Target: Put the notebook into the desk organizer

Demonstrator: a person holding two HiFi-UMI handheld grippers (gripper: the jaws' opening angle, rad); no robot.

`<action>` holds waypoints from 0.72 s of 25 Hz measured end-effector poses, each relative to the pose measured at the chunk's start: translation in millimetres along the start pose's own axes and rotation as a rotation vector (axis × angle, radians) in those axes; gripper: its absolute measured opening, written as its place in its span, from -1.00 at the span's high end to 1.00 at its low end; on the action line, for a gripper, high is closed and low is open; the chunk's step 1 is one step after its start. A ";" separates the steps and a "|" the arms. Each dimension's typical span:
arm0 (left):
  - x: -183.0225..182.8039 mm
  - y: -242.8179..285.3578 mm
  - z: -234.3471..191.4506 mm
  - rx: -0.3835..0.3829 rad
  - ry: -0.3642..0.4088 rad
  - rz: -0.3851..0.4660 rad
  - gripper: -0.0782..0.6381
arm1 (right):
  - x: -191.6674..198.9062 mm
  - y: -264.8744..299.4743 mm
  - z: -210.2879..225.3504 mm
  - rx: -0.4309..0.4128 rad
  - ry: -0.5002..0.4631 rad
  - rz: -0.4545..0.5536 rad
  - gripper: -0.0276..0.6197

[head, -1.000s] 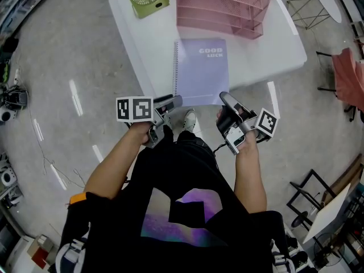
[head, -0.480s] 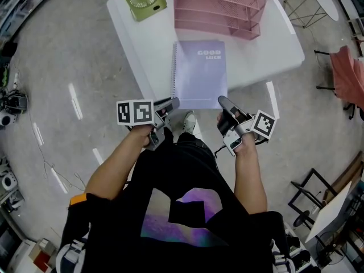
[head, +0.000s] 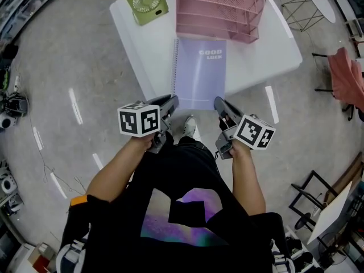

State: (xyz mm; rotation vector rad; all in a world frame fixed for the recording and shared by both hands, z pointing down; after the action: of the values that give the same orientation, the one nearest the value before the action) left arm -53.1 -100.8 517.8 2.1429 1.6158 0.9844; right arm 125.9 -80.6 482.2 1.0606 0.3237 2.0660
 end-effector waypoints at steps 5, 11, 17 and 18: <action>-8.0 -18.0 18.7 0.003 0.065 0.038 0.61 | -9.9 -10.6 -25.4 0.039 -0.125 0.026 0.78; -15.4 -45.0 48.2 -0.006 0.184 0.076 0.61 | -15.2 -28.5 -56.1 0.101 -0.241 0.060 0.78; -30.1 -66.7 74.0 0.008 0.305 0.104 0.61 | -24.3 -41.3 -83.7 0.174 -0.328 0.112 0.78; -32.8 -70.2 78.9 0.016 0.323 0.110 0.61 | -26.5 -43.9 -88.4 0.185 -0.338 0.126 0.78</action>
State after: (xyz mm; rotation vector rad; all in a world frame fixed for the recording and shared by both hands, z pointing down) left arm -56.9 -94.2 407.4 2.1911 1.6592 1.4179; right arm 89.6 -60.5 388.7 1.5525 0.2845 1.9473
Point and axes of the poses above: the fingertips, and each gripper's own axes: y forward along the fingers, z to its right, x out of its underside, the point moved 3 cm from there along -y, backward along the fingers, and after that the axes turned 9 degrees about -y, right-handed, at the moved point
